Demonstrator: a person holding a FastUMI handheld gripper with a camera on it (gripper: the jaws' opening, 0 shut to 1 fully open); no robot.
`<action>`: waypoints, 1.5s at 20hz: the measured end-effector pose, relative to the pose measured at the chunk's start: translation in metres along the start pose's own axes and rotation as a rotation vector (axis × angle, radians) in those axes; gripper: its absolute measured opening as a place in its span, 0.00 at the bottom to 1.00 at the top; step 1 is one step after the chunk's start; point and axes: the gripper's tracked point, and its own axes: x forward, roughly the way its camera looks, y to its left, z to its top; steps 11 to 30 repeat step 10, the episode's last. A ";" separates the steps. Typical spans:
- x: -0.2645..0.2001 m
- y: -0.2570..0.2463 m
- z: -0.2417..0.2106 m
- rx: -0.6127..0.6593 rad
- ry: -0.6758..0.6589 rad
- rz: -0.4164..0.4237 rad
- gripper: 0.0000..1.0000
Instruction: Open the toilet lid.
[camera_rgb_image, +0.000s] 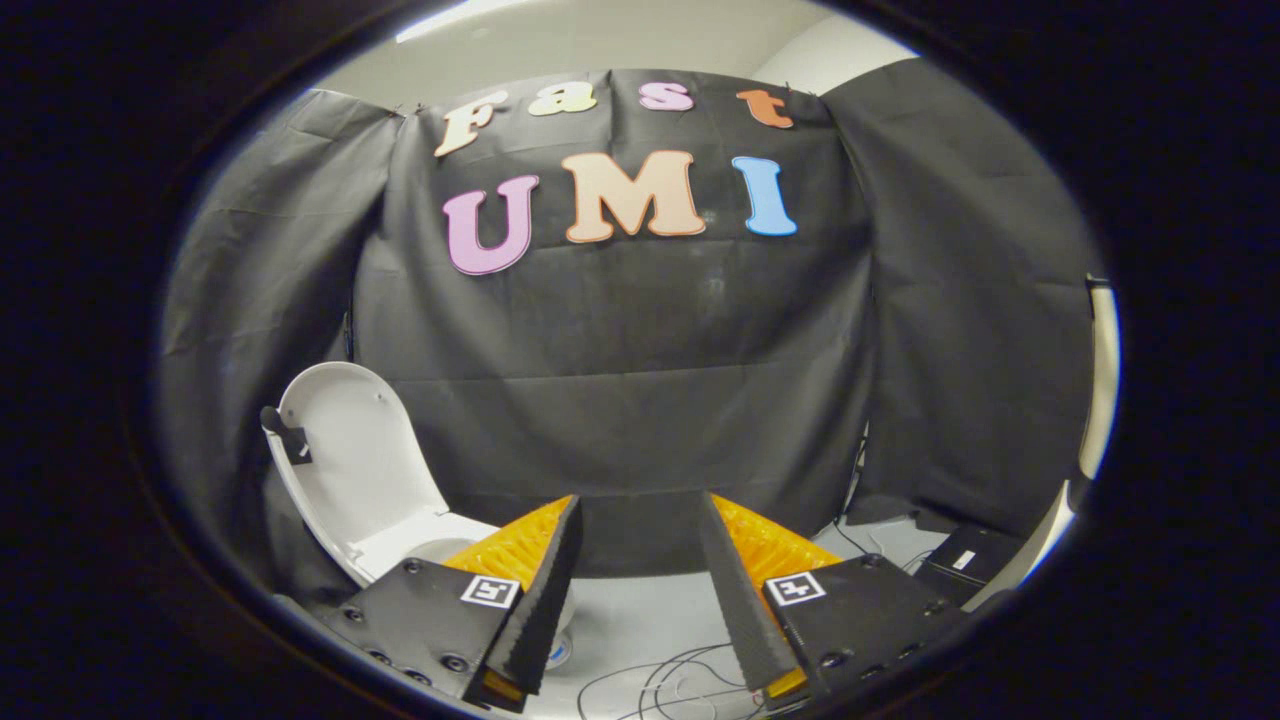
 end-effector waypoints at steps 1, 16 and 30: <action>-0.001 0.003 0.003 -0.003 -0.010 0.011 0.75; -0.019 0.011 0.025 0.021 -0.084 0.091 0.75; -0.019 0.011 0.025 0.021 -0.084 0.091 0.75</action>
